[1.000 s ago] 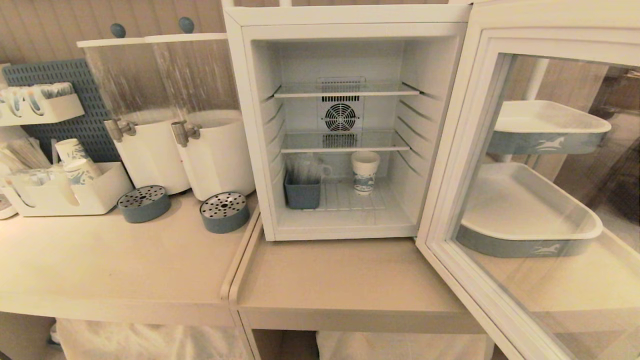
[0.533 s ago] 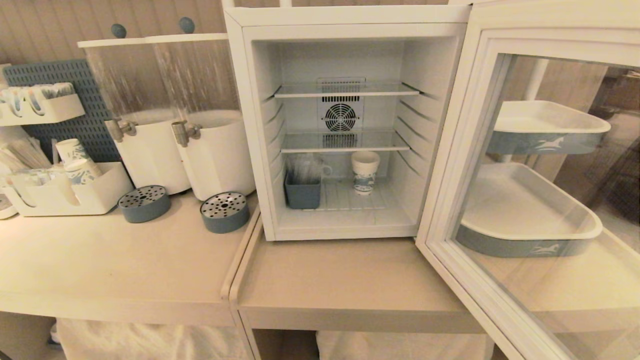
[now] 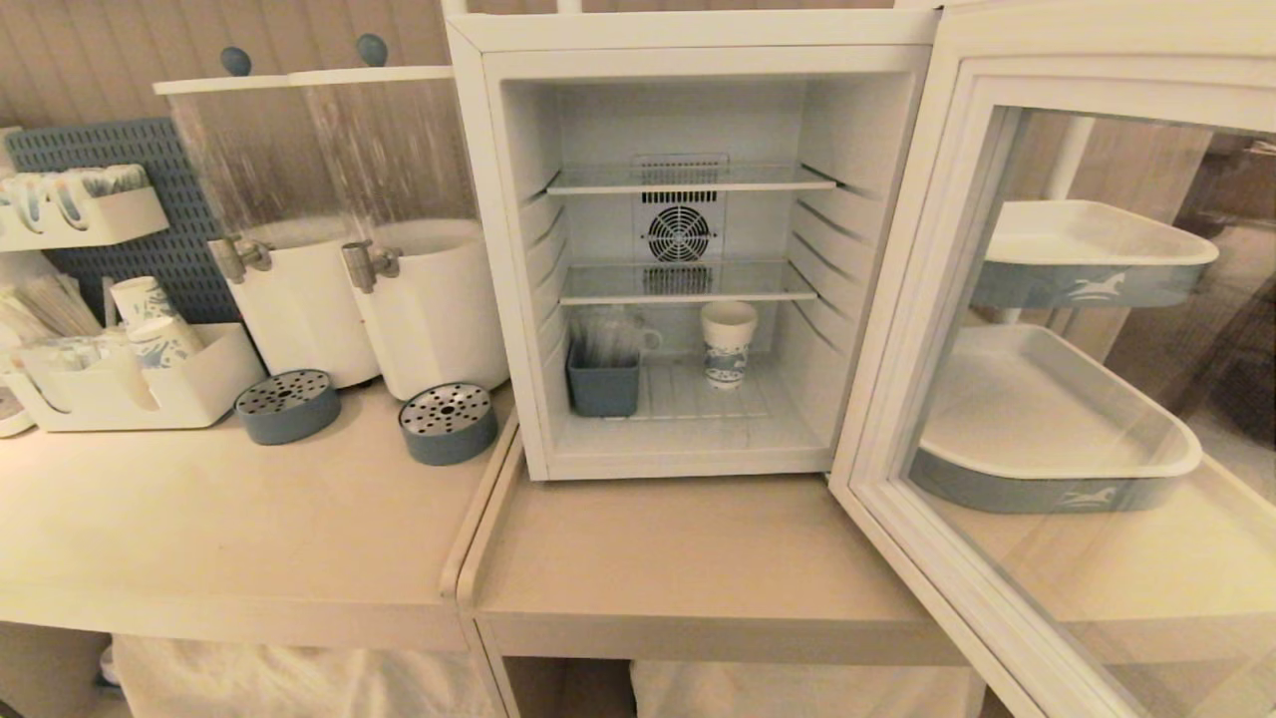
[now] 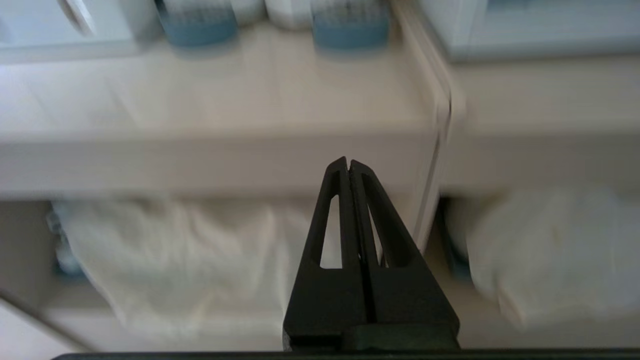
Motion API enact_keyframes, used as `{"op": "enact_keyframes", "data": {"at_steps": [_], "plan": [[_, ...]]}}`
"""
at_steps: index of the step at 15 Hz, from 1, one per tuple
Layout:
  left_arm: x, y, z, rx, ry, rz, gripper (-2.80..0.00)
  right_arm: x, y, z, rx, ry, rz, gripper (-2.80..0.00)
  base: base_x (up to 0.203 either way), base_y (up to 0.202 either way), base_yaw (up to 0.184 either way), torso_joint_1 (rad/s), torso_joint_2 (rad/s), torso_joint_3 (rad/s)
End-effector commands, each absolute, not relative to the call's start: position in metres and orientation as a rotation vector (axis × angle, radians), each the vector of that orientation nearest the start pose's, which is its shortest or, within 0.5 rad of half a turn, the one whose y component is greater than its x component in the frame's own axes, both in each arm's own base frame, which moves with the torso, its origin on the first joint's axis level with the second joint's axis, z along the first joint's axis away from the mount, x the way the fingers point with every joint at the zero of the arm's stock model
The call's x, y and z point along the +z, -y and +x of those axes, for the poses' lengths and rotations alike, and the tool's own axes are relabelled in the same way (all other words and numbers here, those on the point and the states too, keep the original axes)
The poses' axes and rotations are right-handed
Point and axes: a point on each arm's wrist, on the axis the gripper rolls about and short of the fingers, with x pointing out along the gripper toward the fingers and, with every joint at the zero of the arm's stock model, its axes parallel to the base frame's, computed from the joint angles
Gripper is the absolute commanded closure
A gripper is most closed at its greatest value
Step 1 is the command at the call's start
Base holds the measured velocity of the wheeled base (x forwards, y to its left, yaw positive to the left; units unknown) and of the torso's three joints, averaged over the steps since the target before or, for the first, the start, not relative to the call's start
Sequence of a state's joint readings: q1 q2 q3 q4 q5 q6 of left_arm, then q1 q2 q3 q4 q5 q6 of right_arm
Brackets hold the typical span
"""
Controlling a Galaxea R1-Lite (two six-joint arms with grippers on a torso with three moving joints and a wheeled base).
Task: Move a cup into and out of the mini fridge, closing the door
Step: Take the paper cup out of the freezer
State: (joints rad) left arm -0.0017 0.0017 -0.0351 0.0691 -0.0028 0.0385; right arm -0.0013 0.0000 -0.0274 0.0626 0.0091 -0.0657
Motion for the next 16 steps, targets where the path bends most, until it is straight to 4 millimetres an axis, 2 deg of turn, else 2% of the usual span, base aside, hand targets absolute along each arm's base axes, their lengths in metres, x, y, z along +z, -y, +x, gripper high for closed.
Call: {"op": "enact_keyframes", "data": {"at_steps": [1, 6, 16], "plan": [[0.0759, 0.0001, -0.0254, -0.007, -0.045, 0.038, 0.0, 0.0767, -0.0002, -0.0249, 0.009, -0.037, -0.066, 0.0, 0.0, 0.0, 0.0, 0.0, 0.0, 0.0], [0.076, 0.0001, -0.025, -0.01, -0.037, 0.043, 0.0, 0.0767, -0.0002, -0.0249, 0.009, -0.037, -0.066, 0.0, -0.015, 0.0, -0.001, 0.0, 0.0, 0.001], [0.076, 0.0002, -0.025, -0.015, -0.036, 0.047, 0.0, 0.0767, -0.0002, -0.0249, 0.009, -0.037, -0.067, 0.0, -0.188, 0.0, 0.0, 0.003, 0.0, 0.002]]}}
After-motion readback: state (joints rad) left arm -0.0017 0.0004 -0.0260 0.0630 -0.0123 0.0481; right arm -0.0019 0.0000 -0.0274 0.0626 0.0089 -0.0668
